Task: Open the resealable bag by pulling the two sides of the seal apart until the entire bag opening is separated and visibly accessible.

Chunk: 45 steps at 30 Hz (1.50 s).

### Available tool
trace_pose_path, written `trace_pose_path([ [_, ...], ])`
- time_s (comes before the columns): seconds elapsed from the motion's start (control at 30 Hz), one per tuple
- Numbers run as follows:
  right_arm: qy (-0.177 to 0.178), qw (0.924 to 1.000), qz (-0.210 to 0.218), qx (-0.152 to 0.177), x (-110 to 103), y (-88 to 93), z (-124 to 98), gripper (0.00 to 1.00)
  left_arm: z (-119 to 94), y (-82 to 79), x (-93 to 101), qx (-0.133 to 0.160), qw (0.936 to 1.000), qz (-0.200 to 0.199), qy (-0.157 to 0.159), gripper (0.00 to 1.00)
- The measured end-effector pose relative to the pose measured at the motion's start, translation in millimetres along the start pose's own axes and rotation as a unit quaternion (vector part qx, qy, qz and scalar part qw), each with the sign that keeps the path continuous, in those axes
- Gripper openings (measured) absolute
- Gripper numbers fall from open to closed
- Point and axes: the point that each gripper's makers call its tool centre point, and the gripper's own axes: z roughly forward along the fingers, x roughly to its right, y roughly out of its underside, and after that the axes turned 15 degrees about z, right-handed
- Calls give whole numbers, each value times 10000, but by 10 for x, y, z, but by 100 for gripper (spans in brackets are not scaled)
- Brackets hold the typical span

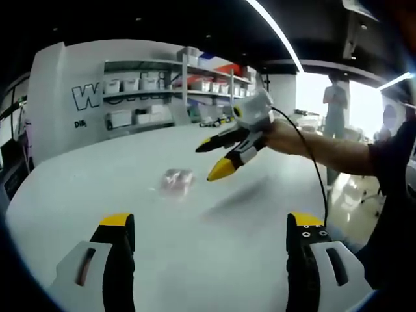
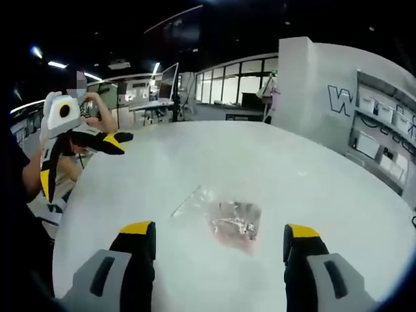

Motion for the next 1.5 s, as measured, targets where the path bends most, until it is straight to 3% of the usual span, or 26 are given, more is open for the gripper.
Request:
trace_pose_path([
  [1.5,-13,9992,-327,-232,62,20,272,70,46,57,-49,-61,10000,-37,0,96],
])
